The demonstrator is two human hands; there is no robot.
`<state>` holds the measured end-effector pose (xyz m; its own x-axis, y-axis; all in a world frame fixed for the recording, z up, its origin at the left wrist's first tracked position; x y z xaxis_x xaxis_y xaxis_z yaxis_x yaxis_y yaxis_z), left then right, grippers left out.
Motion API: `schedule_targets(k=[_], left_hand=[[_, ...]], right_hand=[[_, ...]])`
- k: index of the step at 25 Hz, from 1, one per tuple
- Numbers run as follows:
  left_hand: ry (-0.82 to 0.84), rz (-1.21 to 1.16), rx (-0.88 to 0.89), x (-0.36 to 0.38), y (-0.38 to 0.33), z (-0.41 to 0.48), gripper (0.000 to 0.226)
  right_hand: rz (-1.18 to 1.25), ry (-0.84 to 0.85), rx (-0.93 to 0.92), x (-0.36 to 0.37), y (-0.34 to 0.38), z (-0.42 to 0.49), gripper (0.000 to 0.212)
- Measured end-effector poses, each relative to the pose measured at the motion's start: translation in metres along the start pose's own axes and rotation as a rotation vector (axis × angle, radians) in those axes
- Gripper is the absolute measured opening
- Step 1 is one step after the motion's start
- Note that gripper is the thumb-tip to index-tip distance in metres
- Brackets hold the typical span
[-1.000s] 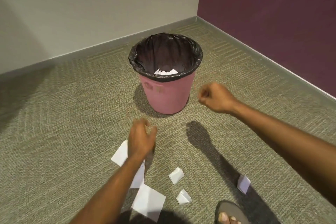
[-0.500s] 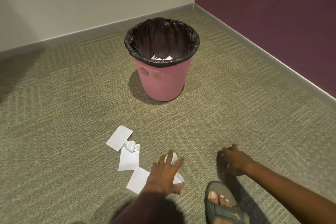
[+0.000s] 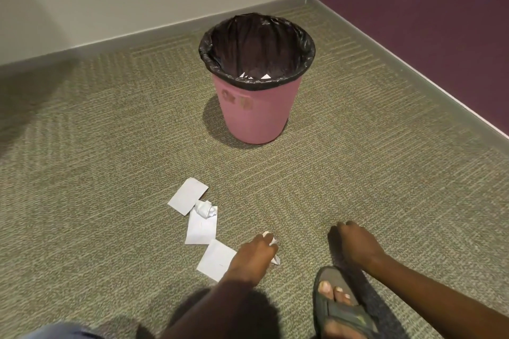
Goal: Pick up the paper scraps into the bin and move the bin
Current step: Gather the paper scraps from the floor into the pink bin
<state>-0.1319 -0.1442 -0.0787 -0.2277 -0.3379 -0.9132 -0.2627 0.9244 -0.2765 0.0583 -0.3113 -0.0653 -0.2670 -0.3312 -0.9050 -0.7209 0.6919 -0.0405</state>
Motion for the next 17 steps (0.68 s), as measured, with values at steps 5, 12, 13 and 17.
schedule_targets(k=[5,12,13,17], left_hand=[[-0.037,-0.162,-0.163,-0.004,0.008,0.011,0.016],[-0.494,-0.530,-0.340,-0.169,0.022,0.054,0.026],[-0.587,-0.491,-0.319,-0.204,0.029,0.064,0.026],[-0.863,-0.387,-0.277,-0.324,0.058,0.097,0.010]], right_hand=[[0.371,-0.122,-0.068,-0.037,0.019,0.019,0.021],[0.637,-0.464,-0.187,-0.179,0.049,0.050,0.019],[0.692,-0.516,-0.182,-0.206,0.053,0.052,0.019],[0.802,-0.725,-0.208,-0.306,0.064,0.074,0.017]])
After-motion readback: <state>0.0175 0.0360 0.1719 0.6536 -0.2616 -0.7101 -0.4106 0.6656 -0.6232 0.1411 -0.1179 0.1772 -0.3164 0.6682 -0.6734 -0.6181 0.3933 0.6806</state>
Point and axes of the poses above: each hand's wrist, its own z-axis towards the middle knuckle, its own x-axis out of the palm, y = z × x, the point moved 1 cm from there along z, towards the middle knuckle, and after that the axes turned 6 degrees about -y, right-handed, at the moved point
